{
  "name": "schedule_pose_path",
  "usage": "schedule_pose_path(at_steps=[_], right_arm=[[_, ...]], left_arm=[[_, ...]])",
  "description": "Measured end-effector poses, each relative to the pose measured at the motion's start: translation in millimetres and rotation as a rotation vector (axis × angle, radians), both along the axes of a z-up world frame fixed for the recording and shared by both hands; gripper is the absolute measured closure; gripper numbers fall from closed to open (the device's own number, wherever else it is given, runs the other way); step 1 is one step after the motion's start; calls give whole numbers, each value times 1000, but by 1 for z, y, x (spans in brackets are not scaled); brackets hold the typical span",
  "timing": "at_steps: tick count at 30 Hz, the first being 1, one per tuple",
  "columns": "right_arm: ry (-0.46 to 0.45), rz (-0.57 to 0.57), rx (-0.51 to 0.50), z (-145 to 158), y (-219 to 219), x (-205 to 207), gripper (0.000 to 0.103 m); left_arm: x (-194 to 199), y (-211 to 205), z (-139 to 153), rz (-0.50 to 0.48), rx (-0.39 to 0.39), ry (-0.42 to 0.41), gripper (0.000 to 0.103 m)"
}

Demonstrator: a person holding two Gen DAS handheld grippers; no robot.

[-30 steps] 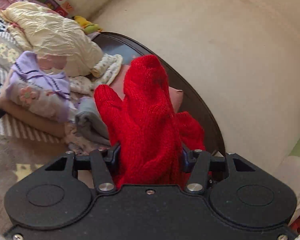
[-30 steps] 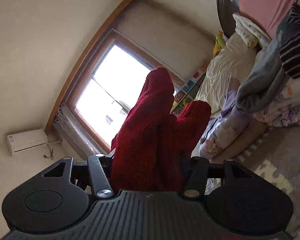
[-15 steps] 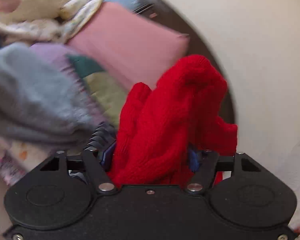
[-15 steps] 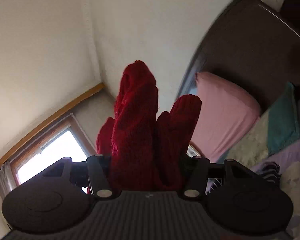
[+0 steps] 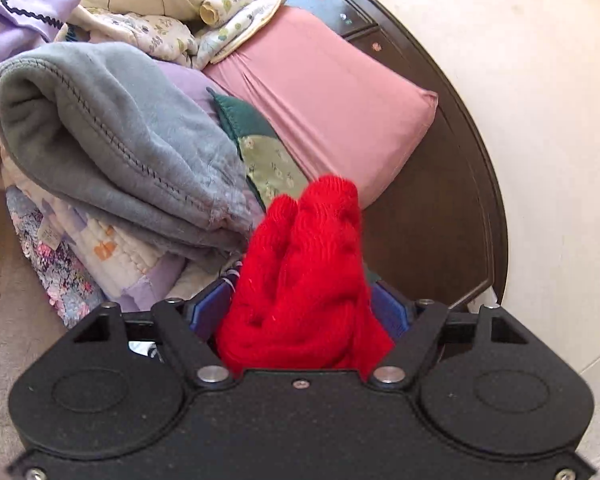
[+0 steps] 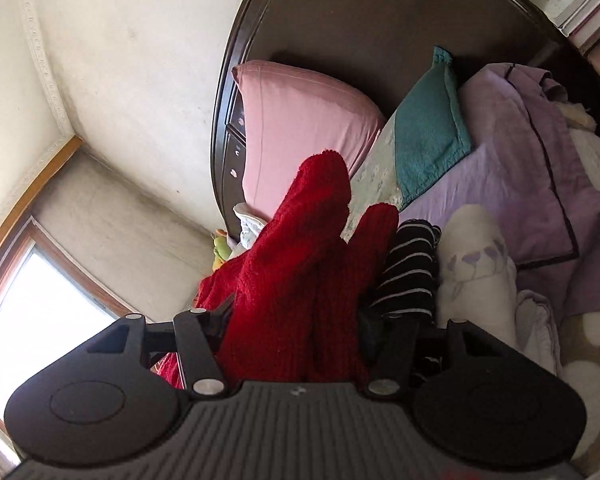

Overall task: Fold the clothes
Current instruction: 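Carry the sweater to the clothes pile by the headboard and release it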

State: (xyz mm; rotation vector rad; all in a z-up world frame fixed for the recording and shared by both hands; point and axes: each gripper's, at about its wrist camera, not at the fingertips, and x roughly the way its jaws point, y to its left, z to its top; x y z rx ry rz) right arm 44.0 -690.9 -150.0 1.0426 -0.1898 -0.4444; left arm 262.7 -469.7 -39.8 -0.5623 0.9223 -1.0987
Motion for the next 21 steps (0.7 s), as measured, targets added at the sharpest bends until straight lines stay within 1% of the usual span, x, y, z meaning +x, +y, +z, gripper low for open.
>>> schedule_pose_path(at_steps=[1, 2, 3, 4, 5, 6, 7, 8, 9, 10, 11, 12, 13, 14, 15, 18, 21], right_arm=[[-3, 7, -1, -2, 0, -2, 46], [-6, 13, -2, -4, -1, -4, 46], [-11, 17, -4, -5, -1, -5, 46], [-21, 9, -17, -1, 1, -7, 46], [-20, -14, -39, 6, 3, -12, 46], [-20, -36, -61, 13, 5, -18, 46], [-8, -52, -71, 18, 5, -20, 46], [49, -44, -34, 16, -2, -12, 34], [106, -35, 3, 14, -10, -4, 24], [149, -27, 28, 14, -16, 2, 26], [139, -26, 6, 20, -17, -3, 28], [130, -34, -41, 28, -14, -8, 27], [118, -39, -111, 36, -6, -19, 26], [117, -49, -150, 40, -2, -26, 24], [119, -53, -165, 42, -1, -31, 22], [110, -77, -190, 42, 5, -55, 22], [110, -72, -249, 42, 30, -79, 21]], left_arm=[[-4, -4, 1, 8, 23, -18, 40], [-5, -7, 3, 13, 16, -10, 45], [-3, -11, 6, 17, -11, 16, 46], [-1, -17, 7, 30, 13, 14, 46], [1, -24, 6, 49, 73, -8, 45], [4, -32, 6, 68, 133, -30, 31], [6, -39, 3, 110, 207, -42, 25], [6, -39, 2, 147, 235, -45, 21], [4, -35, 5, 155, 212, -58, 22], [0, -31, 9, 153, 182, -79, 22], [-4, -24, 12, 158, 163, -100, 22], [-8, -15, 14, 168, 151, -122, 23], [-13, -6, 16, 179, 138, -143, 23], [-17, 2, 18, 190, 126, -165, 23], [-22, 13, 18, 193, 119, -175, 23], [-42, 53, 14, 187, 111, -183, 23], [-61, 93, 10, 181, 103, -191, 23]])
